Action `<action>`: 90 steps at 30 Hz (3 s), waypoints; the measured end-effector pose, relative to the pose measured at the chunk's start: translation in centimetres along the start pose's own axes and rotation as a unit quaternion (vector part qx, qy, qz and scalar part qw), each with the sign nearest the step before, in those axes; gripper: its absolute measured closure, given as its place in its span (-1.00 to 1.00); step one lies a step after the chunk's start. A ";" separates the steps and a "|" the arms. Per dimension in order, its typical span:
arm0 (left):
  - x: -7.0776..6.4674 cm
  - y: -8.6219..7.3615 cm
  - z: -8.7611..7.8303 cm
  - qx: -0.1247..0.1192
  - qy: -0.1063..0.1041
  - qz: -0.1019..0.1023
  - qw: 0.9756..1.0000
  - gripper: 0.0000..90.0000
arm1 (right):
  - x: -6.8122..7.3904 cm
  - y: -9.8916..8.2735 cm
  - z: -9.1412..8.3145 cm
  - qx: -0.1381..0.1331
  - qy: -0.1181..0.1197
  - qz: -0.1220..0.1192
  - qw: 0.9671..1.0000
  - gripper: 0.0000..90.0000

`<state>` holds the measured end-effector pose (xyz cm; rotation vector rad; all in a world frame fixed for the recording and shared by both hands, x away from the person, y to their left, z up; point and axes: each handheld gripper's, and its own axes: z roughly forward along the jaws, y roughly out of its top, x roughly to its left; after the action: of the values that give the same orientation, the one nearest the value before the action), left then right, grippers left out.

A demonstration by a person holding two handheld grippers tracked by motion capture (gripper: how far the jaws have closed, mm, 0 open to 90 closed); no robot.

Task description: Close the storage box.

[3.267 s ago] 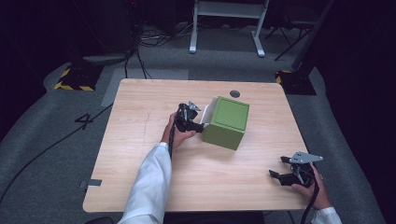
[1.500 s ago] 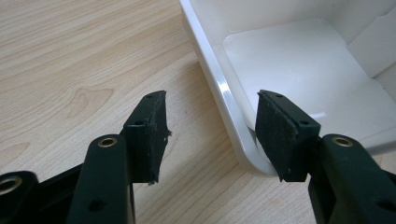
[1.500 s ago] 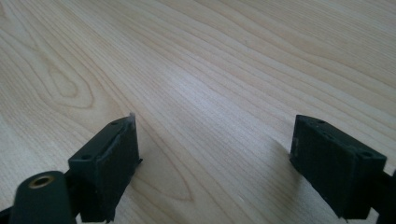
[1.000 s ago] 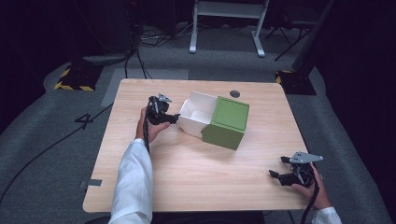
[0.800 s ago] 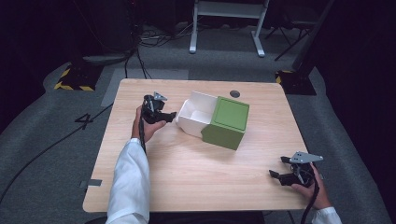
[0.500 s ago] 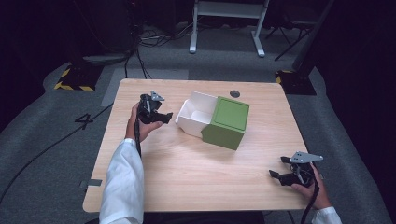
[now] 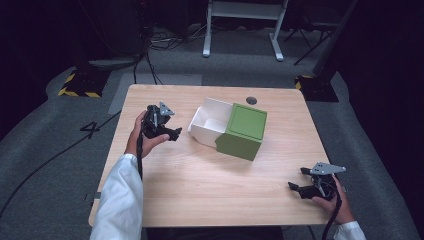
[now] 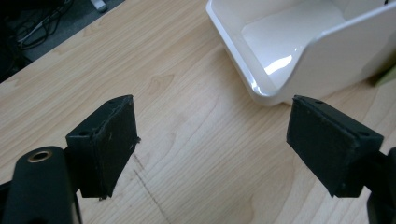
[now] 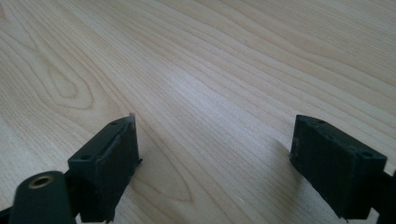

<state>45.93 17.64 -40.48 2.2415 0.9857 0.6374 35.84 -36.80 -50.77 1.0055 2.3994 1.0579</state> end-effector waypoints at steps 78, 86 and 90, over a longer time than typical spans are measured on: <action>-3.9 -18.6 -4.6 0.006 -0.041 -0.095 0.995 -0.65 | 0.0 0.0 0.0 0.000 -0.002 0.000 1.000 -0.66; -3.9 -18.6 -4.6 0.006 -0.040 -0.095 0.995 -0.65 | 0.1 0.0 0.0 -0.001 -0.005 -0.003 1.000 -0.66; -3.9 -18.6 -4.6 0.006 -0.040 -0.095 0.995 -0.65 | 0.2 0.0 -0.1 -0.003 -0.008 -0.007 1.000 -0.66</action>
<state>31.63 26.27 -50.75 2.1329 1.1466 0.4551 35.65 -36.72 -50.75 0.9896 2.3854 1.0483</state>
